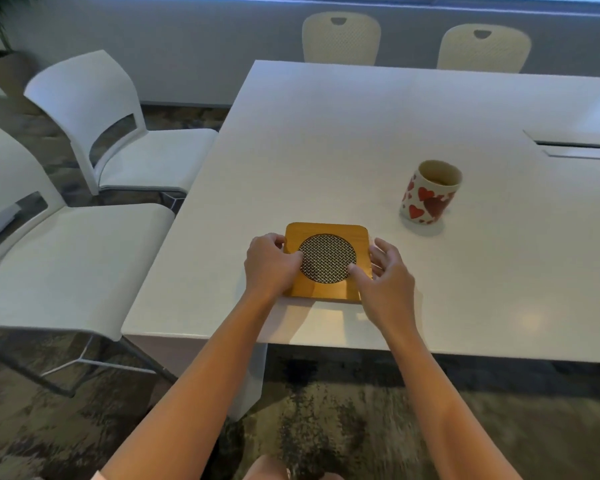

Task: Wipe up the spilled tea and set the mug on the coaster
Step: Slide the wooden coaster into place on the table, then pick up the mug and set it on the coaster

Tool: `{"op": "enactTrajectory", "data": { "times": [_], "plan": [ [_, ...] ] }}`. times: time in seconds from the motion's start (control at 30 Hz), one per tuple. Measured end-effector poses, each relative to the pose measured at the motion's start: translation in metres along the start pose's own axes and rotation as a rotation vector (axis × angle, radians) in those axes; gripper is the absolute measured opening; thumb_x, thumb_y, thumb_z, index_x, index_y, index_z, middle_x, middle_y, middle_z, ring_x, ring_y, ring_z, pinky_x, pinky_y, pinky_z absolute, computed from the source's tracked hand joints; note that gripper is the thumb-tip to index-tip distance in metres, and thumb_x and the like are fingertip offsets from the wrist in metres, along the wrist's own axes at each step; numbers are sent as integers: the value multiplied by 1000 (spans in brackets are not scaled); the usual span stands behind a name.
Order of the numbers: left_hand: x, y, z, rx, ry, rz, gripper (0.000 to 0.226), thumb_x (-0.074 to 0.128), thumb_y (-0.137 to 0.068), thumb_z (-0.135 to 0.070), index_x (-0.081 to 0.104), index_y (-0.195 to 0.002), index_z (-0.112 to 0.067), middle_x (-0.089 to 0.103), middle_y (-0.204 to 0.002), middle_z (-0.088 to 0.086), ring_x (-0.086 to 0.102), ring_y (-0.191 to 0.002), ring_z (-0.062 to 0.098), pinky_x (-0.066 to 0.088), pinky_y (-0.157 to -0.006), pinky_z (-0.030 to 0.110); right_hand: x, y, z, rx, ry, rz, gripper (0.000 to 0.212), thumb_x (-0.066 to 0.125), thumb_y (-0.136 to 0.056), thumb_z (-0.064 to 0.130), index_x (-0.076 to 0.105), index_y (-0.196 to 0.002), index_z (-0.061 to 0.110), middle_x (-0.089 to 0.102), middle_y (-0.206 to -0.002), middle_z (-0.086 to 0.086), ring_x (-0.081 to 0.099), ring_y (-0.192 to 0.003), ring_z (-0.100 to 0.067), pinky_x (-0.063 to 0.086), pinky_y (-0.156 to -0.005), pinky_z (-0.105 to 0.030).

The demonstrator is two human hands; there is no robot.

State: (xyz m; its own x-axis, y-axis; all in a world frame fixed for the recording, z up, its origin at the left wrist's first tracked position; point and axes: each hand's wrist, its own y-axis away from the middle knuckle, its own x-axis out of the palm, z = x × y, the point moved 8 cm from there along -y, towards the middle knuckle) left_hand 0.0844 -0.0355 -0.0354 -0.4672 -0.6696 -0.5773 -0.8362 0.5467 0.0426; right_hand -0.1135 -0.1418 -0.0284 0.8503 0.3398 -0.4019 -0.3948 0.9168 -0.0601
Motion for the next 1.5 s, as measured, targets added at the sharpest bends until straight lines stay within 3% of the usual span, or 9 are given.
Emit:
{"op": "enactTrajectory", "data": {
  "times": [0.27, 0.43, 0.67, 0.87, 1.1, 1.23, 1.37, 1.5],
  "plan": [
    [29, 3, -19, 20, -12, 57, 44, 73, -85, -28, 64, -125, -12, 63, -125, 7, 62, -107, 22, 49, -83, 30, -29, -12, -22, 43, 9, -30, 68, 74, -89, 24, 42, -149, 17, 57, -145, -4, 57, -129, -21, 46, -103, -32],
    [41, 9, -21, 30, -22, 79, 46, 73, -85, -29, 63, -126, -11, 62, -125, 8, 61, -107, 21, 50, -84, 30, -37, -18, -30, 48, 7, -35, 68, 73, -91, 23, 41, -150, 16, 57, -145, -4, 56, -131, -20, 44, -100, -26],
    [44, 9, -22, 61, -42, 129, 44, 71, -85, -32, 65, -123, -12, 62, -121, 7, 62, -105, 22, 54, -93, 42, -40, -25, -36, 45, 41, 2, 73, 73, -91, 23, 35, -153, 16, 58, -144, -6, 56, -131, -21, 45, -102, -29],
    [46, 3, -22, 79, -79, 176, 47, 74, -82, -34, 65, -122, -11, 61, -124, 8, 60, -103, 20, 52, -89, 35, -40, -25, -39, 37, 47, 1, 71, 72, -92, 24, 37, -153, 17, 56, -146, -6, 56, -132, -21, 45, -105, -32],
    [48, -1, -19, 67, -77, 182, 53, 75, -82, -37, 63, -125, -9, 60, -126, 9, 59, -105, 19, 49, -86, 31, -40, -27, -40, 13, 80, -8, 64, 72, -92, 24, 44, -149, 17, 58, -144, -5, 57, -129, -19, 42, -97, -23],
    [41, -8, -25, 41, -74, 112, 66, 74, -81, -37, 52, -136, -8, 58, -128, 10, 59, -111, 23, 50, -97, 38, -58, -37, -40, 9, 56, -61, 58, 71, -93, 22, 47, -146, 18, 60, -140, -2, 56, -118, -10, 43, -94, -21],
    [38, -19, -55, 132, -33, 40, 64, 73, -81, -35, 50, -136, -11, 55, -125, 6, 57, -104, 16, 50, -90, 31, -84, -58, -37, -9, 41, -151, 52, 70, -93, 22, 50, -141, 20, 62, -137, 0, 55, -112, -9, 44, -91, -23],
    [59, -25, -93, 253, 52, 84, 65, 75, -81, -36, 49, -136, -13, 54, -119, 0, 58, -102, 15, 53, -86, 29, -110, -91, -40, -12, 11, -221, 50, 72, -92, 25, 52, -137, 19, 64, -134, -1, 59, -112, -15, 46, -87, -21]
  ]
}}
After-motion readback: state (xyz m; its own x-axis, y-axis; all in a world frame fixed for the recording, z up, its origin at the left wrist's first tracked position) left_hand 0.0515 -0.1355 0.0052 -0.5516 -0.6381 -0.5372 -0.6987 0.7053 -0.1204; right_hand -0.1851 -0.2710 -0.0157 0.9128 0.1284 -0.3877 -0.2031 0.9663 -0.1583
